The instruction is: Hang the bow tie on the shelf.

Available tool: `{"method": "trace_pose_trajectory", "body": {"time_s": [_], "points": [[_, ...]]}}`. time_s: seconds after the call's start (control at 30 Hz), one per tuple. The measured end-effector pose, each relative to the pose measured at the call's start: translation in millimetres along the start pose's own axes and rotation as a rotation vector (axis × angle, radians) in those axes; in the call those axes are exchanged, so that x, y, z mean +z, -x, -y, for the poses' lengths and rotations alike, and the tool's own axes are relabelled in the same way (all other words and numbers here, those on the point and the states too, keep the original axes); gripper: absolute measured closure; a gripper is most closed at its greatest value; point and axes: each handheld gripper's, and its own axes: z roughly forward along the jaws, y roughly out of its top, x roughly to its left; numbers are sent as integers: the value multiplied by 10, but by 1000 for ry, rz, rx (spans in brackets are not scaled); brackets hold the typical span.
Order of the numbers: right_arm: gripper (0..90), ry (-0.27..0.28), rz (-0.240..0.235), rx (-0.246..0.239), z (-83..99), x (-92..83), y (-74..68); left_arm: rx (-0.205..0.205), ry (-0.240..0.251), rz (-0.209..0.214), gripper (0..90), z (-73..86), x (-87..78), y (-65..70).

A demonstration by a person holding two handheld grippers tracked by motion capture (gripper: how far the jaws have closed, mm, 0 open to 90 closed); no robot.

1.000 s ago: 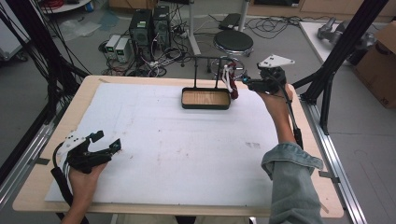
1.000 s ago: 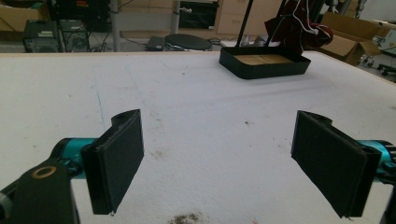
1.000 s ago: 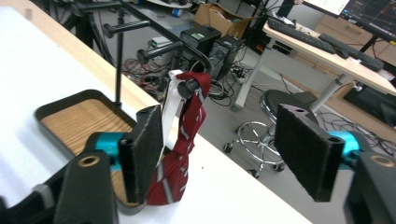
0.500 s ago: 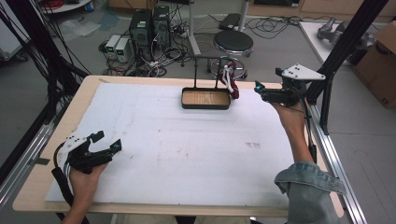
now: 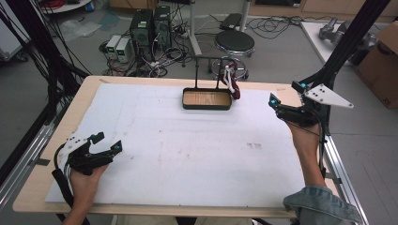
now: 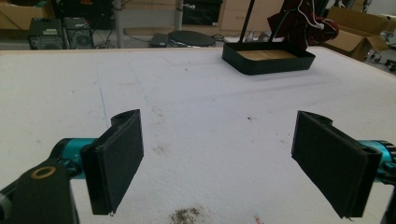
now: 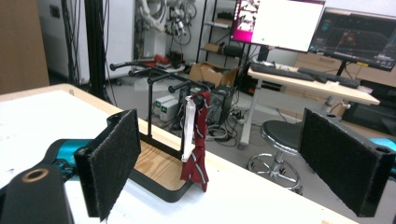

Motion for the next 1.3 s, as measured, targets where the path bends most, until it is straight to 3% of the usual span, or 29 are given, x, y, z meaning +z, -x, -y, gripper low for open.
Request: {"method": "trace_pose_trajectory", "body": {"time_s": [0.5,0.67,0.83,1.1,1.3], "points": [[117,25,34,86,481,-455,-108,1,-4,-6,171,2,-6,1],[117,42,44,79,694,-549,-172,0,-3,-8,171,4,-2,5],[117,39,46,102,873,-584,-267,3,-6,-12,171,7,0,4],[117,-21,-1,172,1224,-520,-472,5,-9,-16,171,10,0,1],[117,-62,-21,211,1375,-482,-557,2,-9,-19,171,14,1,3]]}}
